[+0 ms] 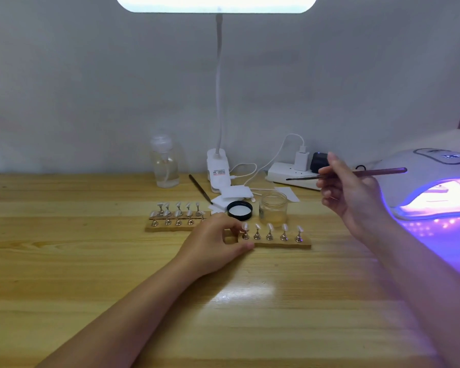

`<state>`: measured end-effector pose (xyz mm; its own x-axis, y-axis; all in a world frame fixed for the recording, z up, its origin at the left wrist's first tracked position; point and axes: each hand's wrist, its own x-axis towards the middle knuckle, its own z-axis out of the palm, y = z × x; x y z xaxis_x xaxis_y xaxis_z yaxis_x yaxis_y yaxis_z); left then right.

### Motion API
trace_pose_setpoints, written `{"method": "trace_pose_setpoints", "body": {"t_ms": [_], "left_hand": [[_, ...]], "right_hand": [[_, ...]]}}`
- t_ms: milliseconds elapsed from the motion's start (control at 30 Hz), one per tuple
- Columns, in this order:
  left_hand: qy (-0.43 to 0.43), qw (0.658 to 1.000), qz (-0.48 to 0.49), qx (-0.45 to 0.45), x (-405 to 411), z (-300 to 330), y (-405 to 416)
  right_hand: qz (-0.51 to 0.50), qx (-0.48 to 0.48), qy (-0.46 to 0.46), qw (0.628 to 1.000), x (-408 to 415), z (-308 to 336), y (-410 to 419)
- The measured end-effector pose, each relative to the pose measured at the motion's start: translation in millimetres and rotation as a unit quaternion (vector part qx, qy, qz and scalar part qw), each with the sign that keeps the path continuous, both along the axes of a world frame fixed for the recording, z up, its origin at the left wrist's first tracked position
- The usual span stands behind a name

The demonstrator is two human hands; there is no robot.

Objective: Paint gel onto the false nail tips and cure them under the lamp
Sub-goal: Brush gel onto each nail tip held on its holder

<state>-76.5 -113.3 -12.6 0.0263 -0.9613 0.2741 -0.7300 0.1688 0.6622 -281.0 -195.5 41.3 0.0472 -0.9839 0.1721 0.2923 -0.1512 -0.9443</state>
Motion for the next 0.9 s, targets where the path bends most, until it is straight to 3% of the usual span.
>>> {"method": "trace_pose_setpoints", "body": {"t_ms": [200, 433, 700, 900], "left_hand": [[0.026, 0.999, 0.006, -0.017, 1.8, -1.8, -2.1], [0.038, 0.999, 0.008, -0.031, 4.4, -2.9, -1.0], [0.056, 0.998, 0.01, -0.042, 5.2, 0.0, 5.4], [0.084, 0.996, 0.032, -0.005, 6.6, 0.3, 4.9]], "right_hand": [[-0.038, -0.103, 0.196, 0.974, 15.0, 0.8, -18.4], [-0.01, -0.179, 0.443, 0.879, 33.4, 2.9, -27.9], [0.001, -0.215, 0.508, 0.834, 43.9, -2.4, -29.6], [-0.044, -0.198, 0.422, 0.884, 34.1, 5.5, -29.6]]}}
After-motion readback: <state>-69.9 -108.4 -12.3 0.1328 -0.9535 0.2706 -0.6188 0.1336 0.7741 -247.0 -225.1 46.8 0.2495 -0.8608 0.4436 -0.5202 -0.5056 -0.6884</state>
